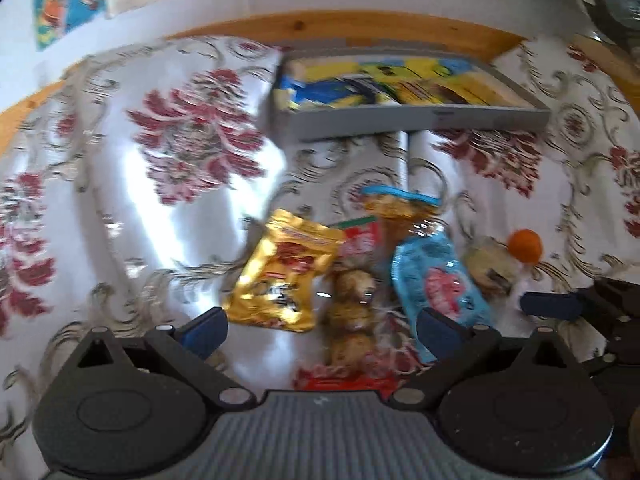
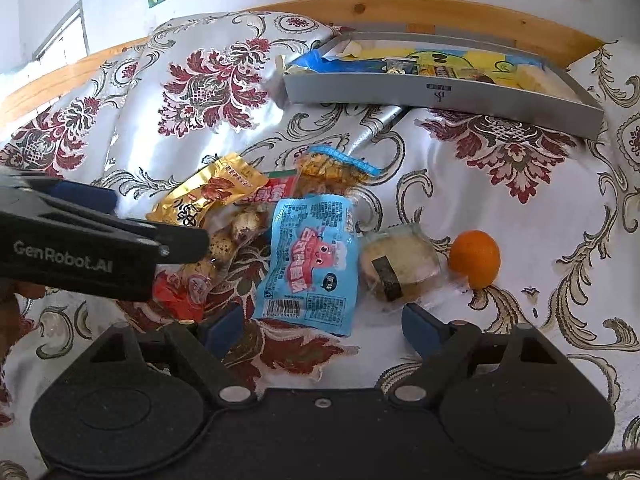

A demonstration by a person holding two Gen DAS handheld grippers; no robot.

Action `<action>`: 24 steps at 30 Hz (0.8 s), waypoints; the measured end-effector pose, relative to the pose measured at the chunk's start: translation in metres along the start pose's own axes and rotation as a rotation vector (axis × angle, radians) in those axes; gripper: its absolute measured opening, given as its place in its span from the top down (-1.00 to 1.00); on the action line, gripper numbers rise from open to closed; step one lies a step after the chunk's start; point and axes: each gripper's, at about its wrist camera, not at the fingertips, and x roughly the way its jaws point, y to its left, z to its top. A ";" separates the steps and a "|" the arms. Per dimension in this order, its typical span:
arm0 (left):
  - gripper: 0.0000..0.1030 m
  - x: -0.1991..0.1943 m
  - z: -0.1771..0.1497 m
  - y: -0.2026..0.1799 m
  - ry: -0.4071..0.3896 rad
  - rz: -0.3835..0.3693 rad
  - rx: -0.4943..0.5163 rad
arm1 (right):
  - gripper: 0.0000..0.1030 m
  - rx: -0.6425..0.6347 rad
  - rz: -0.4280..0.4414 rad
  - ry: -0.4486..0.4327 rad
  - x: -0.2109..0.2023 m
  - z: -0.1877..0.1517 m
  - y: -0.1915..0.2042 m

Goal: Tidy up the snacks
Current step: 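Move right tool to the blue fish-snack bag while left tool approaches the quail-egg pack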

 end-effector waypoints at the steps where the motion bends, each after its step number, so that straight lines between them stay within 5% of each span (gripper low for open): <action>1: -0.99 0.004 0.001 0.000 0.012 -0.019 -0.004 | -0.69 0.001 -0.002 0.000 0.000 0.000 0.000; 7: -0.93 0.025 0.003 0.003 0.092 -0.101 -0.039 | -0.69 -0.005 -0.002 -0.002 0.000 -0.001 -0.002; 24: -0.86 0.056 -0.002 0.005 0.190 -0.115 -0.061 | -0.70 0.000 0.003 0.001 0.001 0.000 -0.001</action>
